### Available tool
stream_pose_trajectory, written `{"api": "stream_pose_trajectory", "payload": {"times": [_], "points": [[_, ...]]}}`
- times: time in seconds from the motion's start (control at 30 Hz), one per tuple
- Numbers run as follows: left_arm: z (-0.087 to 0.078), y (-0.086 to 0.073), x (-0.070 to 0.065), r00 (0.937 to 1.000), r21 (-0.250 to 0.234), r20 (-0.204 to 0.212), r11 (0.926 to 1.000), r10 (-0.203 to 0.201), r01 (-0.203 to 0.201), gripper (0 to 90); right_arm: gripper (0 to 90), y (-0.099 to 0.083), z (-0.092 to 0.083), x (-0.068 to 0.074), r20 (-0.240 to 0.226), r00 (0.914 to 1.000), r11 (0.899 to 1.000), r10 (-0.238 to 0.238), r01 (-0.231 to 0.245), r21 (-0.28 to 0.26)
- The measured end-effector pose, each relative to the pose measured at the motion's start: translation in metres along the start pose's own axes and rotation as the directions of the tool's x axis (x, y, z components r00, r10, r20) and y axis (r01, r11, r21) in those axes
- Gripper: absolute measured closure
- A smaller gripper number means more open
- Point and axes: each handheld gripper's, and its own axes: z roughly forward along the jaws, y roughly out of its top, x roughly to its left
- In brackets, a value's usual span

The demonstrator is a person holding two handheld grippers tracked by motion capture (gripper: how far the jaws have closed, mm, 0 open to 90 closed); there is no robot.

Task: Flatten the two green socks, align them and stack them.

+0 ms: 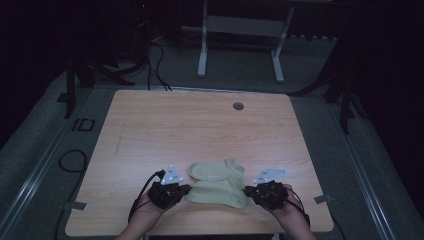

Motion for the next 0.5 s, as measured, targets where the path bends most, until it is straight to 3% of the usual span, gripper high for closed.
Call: {"api": "stream_pose_trajectory", "payload": {"times": [0.5], "points": [[0.005,0.036,0.014,0.9979,-0.008,-0.061,0.9997,0.023,-0.023,87.2,83.3,0.025,-0.001,-0.032,0.029,0.9988,0.999,0.039,-0.038,-0.039]]}}
